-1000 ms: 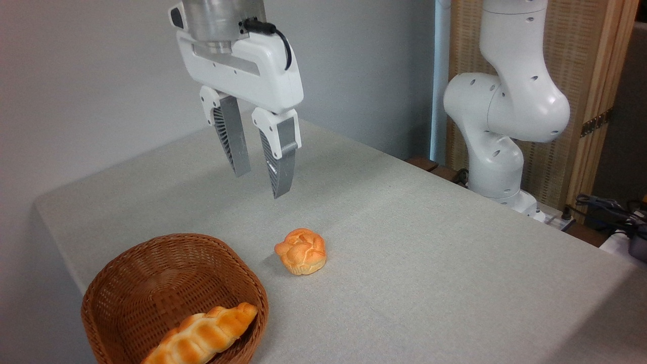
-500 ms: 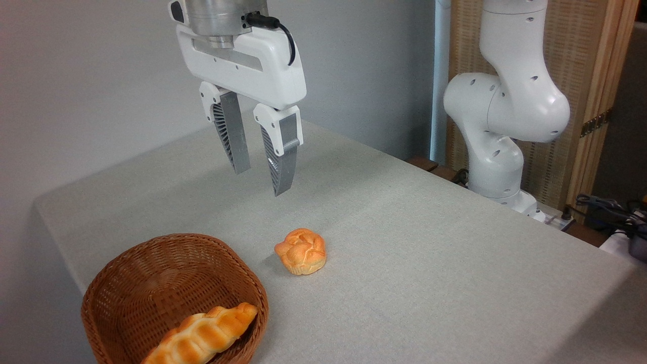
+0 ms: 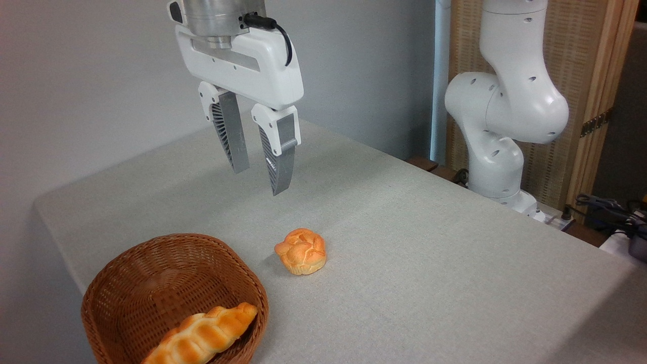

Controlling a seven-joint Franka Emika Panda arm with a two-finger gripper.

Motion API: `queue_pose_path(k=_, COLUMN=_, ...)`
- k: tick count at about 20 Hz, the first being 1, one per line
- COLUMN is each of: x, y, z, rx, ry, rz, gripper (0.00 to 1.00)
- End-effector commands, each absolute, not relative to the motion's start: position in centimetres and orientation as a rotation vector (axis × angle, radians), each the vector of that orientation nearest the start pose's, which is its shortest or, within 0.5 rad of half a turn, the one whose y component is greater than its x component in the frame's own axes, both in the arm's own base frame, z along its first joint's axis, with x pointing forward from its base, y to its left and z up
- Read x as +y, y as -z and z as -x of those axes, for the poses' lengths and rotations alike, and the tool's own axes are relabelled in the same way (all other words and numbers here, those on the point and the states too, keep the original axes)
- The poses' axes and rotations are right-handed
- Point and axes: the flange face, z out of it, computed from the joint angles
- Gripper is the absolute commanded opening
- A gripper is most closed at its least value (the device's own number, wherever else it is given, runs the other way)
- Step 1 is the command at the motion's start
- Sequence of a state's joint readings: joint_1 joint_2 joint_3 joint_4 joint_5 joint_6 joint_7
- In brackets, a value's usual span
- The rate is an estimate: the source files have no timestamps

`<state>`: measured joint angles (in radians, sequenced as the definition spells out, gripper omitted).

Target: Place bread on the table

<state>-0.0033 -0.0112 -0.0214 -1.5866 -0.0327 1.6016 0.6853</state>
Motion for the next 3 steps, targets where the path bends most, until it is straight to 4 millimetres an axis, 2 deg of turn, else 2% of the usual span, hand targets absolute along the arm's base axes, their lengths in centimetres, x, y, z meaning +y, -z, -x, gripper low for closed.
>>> queue_pose_path(k=1, x=-1.56, y=-63.0, z=-55.26, rx=1.11, ry=0.047, rz=2.985, gripper=1.0)
queue_pose_path(k=3, x=-1.33, y=-63.02, z=-55.28, rx=1.106, ry=0.052, rz=2.989, gripper=1.0)
